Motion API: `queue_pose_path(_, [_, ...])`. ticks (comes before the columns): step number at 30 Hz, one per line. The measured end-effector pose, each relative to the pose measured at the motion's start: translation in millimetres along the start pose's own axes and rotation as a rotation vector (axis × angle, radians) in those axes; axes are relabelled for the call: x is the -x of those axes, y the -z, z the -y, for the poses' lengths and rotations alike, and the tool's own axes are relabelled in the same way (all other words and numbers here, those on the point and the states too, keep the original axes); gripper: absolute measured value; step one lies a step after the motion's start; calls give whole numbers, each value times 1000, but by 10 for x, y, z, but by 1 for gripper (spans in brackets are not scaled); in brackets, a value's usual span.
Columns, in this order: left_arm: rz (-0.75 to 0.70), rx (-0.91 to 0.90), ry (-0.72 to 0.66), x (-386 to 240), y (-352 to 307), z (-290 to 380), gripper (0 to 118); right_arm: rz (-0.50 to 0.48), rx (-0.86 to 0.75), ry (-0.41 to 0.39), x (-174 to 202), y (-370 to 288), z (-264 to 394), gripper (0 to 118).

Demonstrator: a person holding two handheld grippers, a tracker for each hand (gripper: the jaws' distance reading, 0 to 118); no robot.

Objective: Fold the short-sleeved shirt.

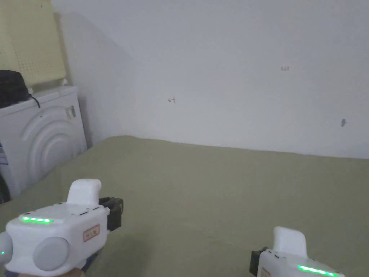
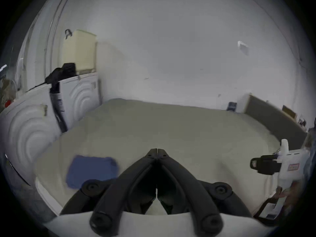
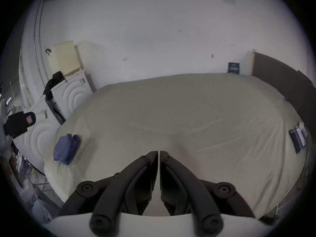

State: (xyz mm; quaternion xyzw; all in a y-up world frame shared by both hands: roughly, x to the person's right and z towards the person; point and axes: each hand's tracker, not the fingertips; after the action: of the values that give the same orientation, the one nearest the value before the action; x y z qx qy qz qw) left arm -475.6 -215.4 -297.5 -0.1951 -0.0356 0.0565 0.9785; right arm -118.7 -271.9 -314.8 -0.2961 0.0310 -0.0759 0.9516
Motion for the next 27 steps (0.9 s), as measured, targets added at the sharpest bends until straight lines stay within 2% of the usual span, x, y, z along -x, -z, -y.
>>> queue_pose_path(2, [74, 32, -51, -493, 5, 113, 0, 38, -38, -38, -397, -179, -26, 8])
queue_pose_path(6, [87, -3, 25, -1425, -67, 314, 0, 151, -121, -82, -1135, -521, 37, 8])
queue_pose_path(9, [82, -45, 15, -1820, -188, 468, 0, 236, -153, -86, -1595, -737, 166, 8])
queue_pose_path(12, [45, -75, 70, -2049, -294, 629, 0, 333, -185, -89, -1953, -939, 322, 8])
queue_pose_path(15, [40, -65, 63, -2051, -325, 722, 0, 356, -206, -47, -2170, -1070, 355, 8])
queue_pose_path(18, [39, -47, 62, -2100, -303, 712, 0, 378, -252, -37, -2213, -1167, 286, 8])
queue_pose_path(22, [36, -47, 70, -2091, -319, 566, 0, 380, -300, -73, -2143, -1250, 108, 8])
queue_pose_path(24, [32, -68, 60, -2079, -319, 447, 1, 394, -356, -105, -2096, -1288, 23, 12])
queue_pose_path(25, [23, -81, 59, -2063, -331, 407, 9, 388, -377, -107, -2078, -1316, -4, 24])
queue_pose_path(26, [18, -95, 61, -2039, -344, 376, 24, 375, -399, -103, -2068, -1350, -32, 35])
queue_pose_path(27, [18, -102, 61, -2007, -350, 354, 52, 366, -417, -100, -2087, -1363, -62, 51])
